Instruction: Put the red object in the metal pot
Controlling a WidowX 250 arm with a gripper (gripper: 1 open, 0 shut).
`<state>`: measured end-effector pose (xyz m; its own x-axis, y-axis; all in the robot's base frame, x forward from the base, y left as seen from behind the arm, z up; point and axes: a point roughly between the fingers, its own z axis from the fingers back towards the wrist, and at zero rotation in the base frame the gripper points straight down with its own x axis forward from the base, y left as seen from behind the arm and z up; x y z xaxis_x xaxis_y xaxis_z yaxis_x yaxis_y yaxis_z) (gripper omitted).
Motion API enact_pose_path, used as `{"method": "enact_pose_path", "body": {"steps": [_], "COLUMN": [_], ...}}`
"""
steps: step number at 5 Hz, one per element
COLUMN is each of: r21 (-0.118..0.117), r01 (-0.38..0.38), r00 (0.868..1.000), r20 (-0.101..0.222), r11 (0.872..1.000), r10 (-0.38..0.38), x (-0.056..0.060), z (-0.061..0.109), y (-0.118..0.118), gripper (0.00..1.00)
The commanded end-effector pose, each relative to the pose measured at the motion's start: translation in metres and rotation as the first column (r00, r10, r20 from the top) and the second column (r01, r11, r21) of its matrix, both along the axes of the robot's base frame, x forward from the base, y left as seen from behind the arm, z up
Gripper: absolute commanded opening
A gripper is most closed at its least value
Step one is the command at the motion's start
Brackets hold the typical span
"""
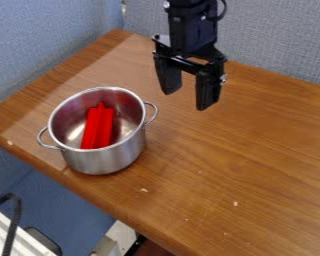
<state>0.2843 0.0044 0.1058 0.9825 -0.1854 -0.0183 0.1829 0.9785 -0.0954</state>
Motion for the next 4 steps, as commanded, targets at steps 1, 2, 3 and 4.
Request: {"method": "enact_pose_path", "body": {"steps": [1,2,3,4], "r21": [-0.002,0.000,-0.006,0.001], "r01": [-0.027,-0.087,-0.117,-0.140], "r00": [0.999,0.994,0.990,0.987], "r20": [0.045,0.066,0.073,0.083], "r11": [1.000,0.996,0.993,0.990], "r10": [0.027,0.086,0.117,0.140], "x": [0.000,0.006,0.014,0.027], "z": [0.009,0.023,0.029,0.033], "y": [-0.003,-0.017,-0.033,-0.033], "gripper": [1.00,1.00,1.00,1.00]}}
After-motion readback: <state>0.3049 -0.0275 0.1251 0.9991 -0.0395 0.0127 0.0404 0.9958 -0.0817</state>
